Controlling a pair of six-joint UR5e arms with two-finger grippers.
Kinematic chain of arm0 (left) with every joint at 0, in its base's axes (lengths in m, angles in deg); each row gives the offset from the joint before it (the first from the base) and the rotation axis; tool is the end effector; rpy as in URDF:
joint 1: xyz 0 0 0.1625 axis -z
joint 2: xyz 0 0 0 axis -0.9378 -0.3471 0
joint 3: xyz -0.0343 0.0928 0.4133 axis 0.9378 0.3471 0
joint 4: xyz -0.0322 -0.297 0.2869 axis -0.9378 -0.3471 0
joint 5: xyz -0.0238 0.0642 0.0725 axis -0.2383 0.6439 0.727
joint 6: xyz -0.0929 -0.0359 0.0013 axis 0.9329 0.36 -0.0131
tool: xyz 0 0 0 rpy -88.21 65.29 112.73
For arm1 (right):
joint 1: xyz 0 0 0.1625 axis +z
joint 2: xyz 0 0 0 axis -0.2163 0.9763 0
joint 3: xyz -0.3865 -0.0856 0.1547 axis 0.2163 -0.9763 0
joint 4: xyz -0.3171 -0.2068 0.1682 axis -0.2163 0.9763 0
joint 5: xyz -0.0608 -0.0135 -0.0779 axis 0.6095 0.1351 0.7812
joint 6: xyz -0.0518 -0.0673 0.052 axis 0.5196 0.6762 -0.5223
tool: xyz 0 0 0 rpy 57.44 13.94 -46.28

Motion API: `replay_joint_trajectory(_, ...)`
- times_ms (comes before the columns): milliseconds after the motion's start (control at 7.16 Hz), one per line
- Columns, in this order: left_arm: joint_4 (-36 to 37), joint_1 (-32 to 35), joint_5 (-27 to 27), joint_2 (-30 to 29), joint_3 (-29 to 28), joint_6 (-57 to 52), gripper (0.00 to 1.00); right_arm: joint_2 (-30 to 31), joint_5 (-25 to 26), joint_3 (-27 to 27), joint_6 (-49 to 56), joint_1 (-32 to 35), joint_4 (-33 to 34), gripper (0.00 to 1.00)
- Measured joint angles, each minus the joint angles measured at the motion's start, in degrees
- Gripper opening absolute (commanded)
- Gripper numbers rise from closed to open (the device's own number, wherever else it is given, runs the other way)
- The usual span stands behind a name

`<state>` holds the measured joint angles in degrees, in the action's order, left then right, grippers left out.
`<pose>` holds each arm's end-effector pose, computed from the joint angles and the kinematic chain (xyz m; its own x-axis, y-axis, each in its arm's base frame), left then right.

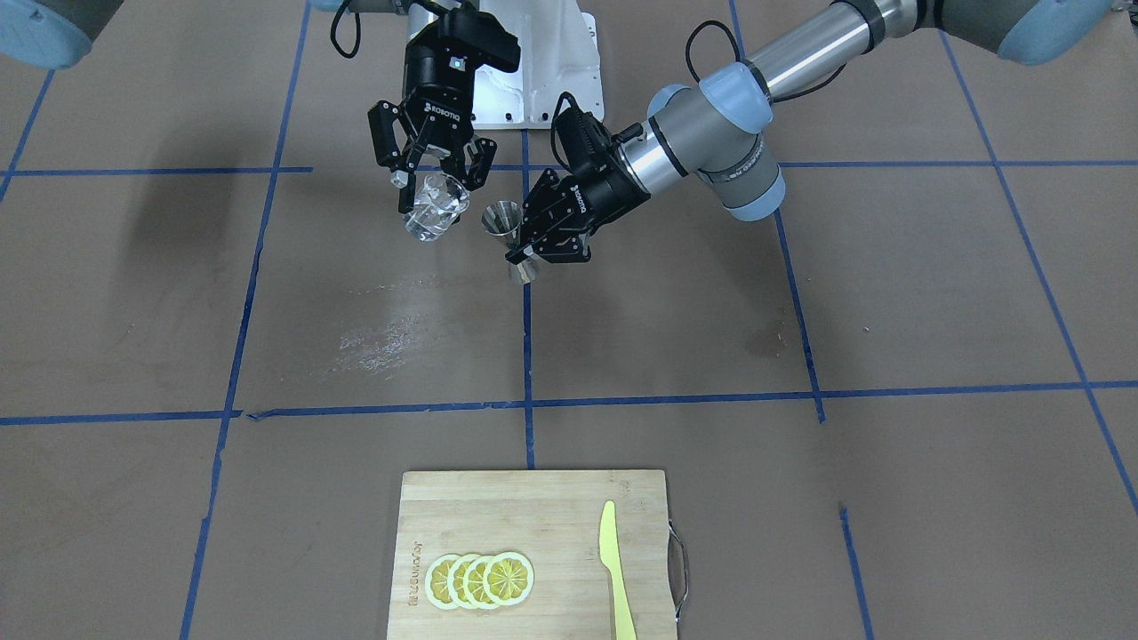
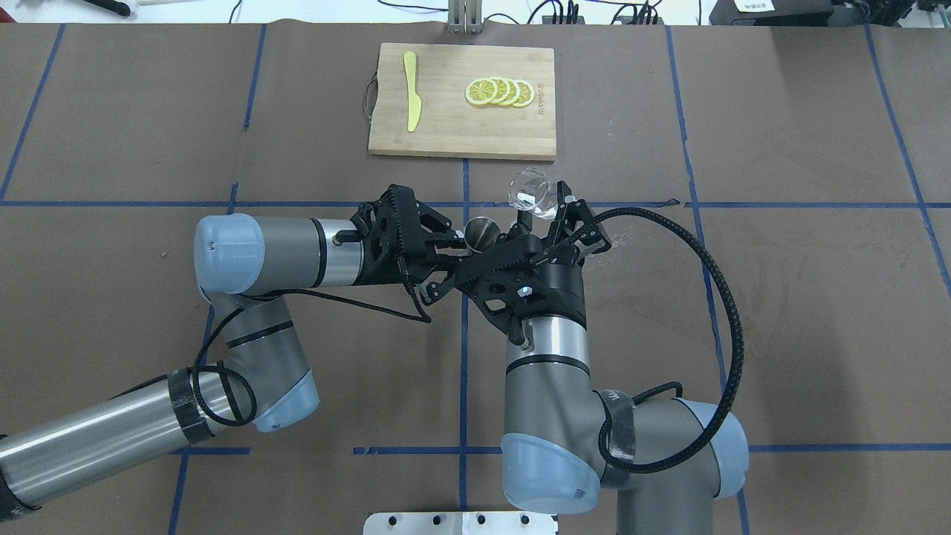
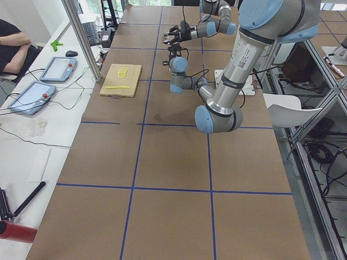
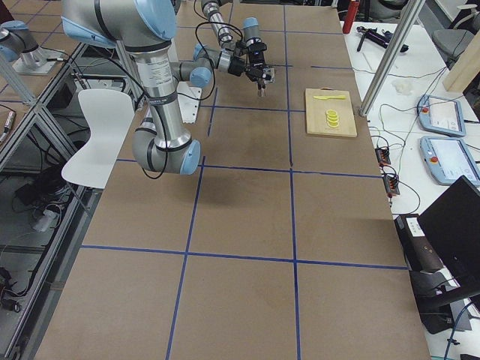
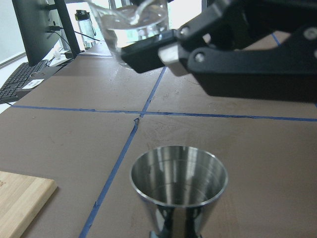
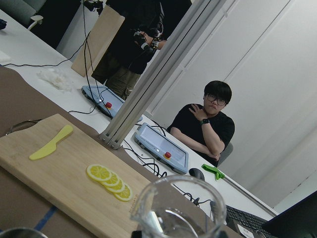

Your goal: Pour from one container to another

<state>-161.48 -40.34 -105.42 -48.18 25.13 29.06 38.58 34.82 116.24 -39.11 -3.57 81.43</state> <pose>0.5294 -0.4224 0.2213 0.2400 0.9680 -0.0727 0.2040 0.0230 0.9787 -0.5062 -0.3079 0.1716 0.9891 -0.1060 0.1025 -0.0716 0.2628 0.9622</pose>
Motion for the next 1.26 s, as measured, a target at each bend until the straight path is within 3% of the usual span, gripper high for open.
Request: replay_joint_trajectory(1257, -0.4, -0.4, 0.0, 0.0, 0.1, 0.0, 0.0, -4.6, 2.0, -1.8, 1.7, -1.4, 10.9, 0.0)
